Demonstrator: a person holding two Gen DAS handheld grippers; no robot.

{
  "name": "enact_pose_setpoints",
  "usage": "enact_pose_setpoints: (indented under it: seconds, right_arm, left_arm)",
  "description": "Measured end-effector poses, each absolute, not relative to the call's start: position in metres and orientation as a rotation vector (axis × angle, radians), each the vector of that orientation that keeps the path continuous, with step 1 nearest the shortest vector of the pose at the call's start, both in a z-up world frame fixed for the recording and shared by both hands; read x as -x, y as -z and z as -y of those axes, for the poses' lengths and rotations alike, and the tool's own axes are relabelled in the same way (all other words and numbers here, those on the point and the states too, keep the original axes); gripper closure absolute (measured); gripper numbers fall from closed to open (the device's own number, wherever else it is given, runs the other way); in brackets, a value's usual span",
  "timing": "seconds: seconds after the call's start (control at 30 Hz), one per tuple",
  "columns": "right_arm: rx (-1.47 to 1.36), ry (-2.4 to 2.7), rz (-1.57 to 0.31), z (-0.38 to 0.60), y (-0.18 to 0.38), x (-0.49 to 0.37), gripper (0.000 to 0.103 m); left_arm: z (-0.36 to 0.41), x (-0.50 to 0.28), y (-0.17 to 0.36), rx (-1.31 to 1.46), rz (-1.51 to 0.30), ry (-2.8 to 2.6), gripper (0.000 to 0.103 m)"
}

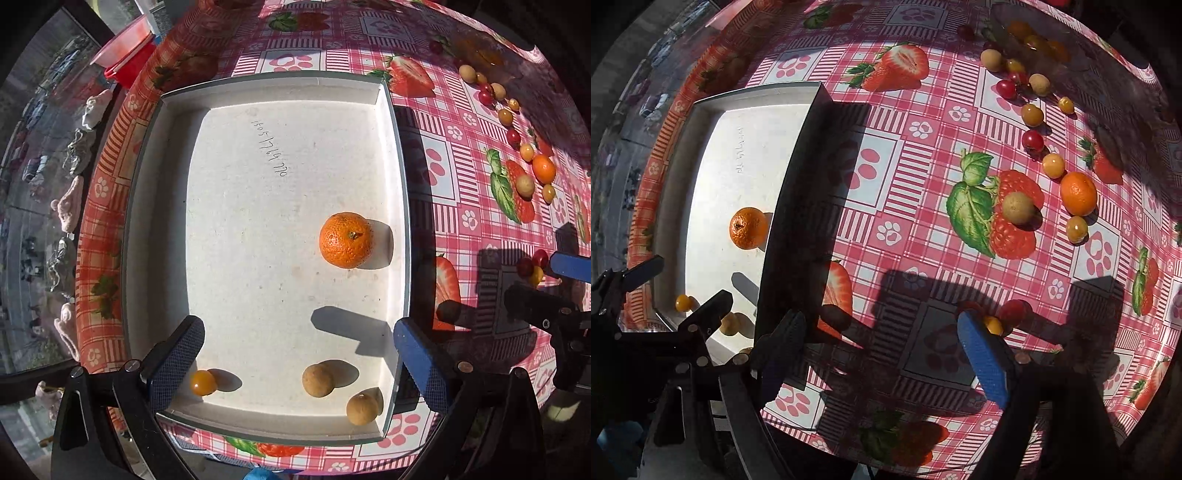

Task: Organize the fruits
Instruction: 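Grasp a yellow cherry tomato with the right gripper while the left gripper grasps a kiwi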

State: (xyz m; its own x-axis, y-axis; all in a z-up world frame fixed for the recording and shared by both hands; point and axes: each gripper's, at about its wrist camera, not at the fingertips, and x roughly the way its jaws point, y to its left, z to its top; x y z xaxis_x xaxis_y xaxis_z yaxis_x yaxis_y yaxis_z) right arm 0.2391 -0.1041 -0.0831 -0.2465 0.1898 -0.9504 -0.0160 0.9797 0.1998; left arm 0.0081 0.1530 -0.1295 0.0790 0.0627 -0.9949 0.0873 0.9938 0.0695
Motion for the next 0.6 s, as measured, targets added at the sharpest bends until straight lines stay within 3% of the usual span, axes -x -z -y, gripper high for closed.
enact_pose_setpoints:
  seconds: [0.6]
  right_arm:
    - [-0.356,0.145,-1.808,0.266,0.105,-0.218,0.016]
  left_arm:
    - [-0.015,-0.046,0.104,-0.242,-1.422,0.215,0.000]
